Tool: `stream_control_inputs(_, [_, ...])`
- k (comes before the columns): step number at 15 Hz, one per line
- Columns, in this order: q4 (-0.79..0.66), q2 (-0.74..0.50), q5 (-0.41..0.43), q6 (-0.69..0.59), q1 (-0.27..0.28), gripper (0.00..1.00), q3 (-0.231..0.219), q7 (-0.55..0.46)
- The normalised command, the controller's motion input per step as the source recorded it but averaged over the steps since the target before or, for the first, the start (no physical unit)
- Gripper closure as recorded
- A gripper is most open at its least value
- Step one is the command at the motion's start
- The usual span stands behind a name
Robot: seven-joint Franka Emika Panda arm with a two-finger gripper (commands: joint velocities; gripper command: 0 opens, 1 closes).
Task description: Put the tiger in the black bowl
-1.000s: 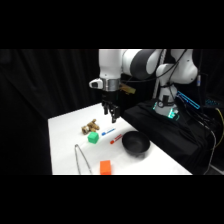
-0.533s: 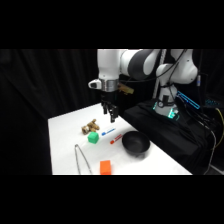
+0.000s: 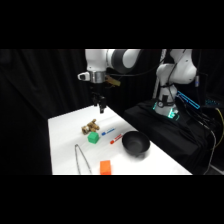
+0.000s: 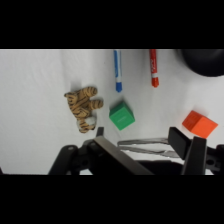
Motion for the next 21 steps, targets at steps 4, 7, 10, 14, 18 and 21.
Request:
stream_control_inputs(4, [0.53, 0.37, -0.008, -0.21, -0.084, 0.0, -0.026, -0.39])
stream_control_inputs(7, [0.52, 0.44, -0.049, -0.15, -0.092, 0.0, -0.02, -0.32])
stream_control_inputs(10, [0.48, 0.43, -0.106, -0.11, -0.06, 0.0, -0.014, -0.16])
stream_control_inputs(14, [0.43, 0.39, -0.115, -0.07, -0.068, 0.0, -0.038, -0.07])
stream_control_inputs(18, [0.36, 0.32, -0.091, -0.08, -0.076, 0.0, -0.024, -0.05])
stream_control_inputs(21, [0.33, 0.28, -0.059, -0.12, -0.051, 0.0, 0.015, -0.03])
